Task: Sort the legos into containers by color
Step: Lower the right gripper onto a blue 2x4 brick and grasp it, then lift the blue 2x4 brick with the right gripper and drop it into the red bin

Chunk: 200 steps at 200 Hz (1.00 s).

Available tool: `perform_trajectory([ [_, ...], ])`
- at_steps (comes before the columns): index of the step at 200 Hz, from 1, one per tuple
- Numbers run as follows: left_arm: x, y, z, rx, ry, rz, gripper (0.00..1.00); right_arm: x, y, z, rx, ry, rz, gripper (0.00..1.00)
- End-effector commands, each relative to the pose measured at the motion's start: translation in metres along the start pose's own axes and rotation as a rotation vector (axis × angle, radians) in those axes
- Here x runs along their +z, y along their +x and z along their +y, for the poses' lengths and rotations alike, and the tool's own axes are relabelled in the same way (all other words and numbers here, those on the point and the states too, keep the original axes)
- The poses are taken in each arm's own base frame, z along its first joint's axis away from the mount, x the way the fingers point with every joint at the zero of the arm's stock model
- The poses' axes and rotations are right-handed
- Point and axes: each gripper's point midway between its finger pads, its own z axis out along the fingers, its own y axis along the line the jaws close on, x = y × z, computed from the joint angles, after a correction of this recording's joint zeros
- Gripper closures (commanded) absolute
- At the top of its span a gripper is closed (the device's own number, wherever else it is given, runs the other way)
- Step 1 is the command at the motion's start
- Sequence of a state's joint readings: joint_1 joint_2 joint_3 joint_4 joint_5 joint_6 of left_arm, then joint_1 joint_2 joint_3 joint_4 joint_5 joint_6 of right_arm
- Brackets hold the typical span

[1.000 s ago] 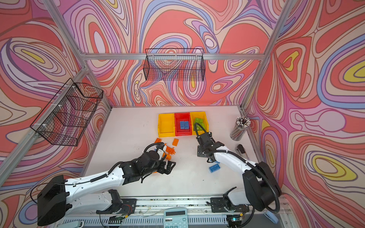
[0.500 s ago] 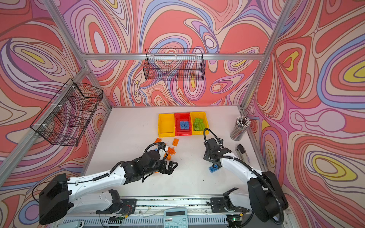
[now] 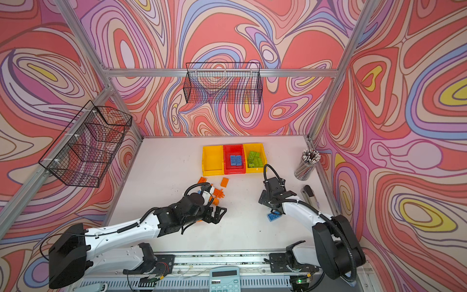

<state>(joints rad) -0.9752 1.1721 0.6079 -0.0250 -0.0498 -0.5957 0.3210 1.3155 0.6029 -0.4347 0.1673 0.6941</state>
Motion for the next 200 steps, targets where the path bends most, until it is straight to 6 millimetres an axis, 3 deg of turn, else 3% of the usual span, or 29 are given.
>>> perform_trajectory([
  [1,-0.004,-0.002,0.006,-0.004,-0.017,-0.026,0.0,0.003,0.0,0.012,-0.003,-0.064,0.007,0.08],
  [56,-0.006,-0.002,0.009,-0.008,-0.03,-0.029,0.0,0.008,0.001,0.005,-0.04,-0.009,0.023,0.22],
  [100,-0.005,-0.002,0.011,-0.009,-0.044,-0.03,0.0,0.011,0.002,0.001,-0.05,0.02,0.03,0.49],
  [126,-0.006,-0.002,0.013,-0.009,-0.05,-0.033,0.0,0.0,-0.011,0.011,-0.057,-0.006,0.003,0.52],
  [156,-0.008,-0.003,0.016,-0.004,-0.069,-0.039,0.0,-0.02,-0.038,0.046,-0.084,-0.081,-0.049,0.52],
  [200,-0.01,-0.002,0.026,0.0,-0.116,-0.046,0.0,-0.04,-0.081,0.132,-0.184,-0.196,-0.117,0.52],
])
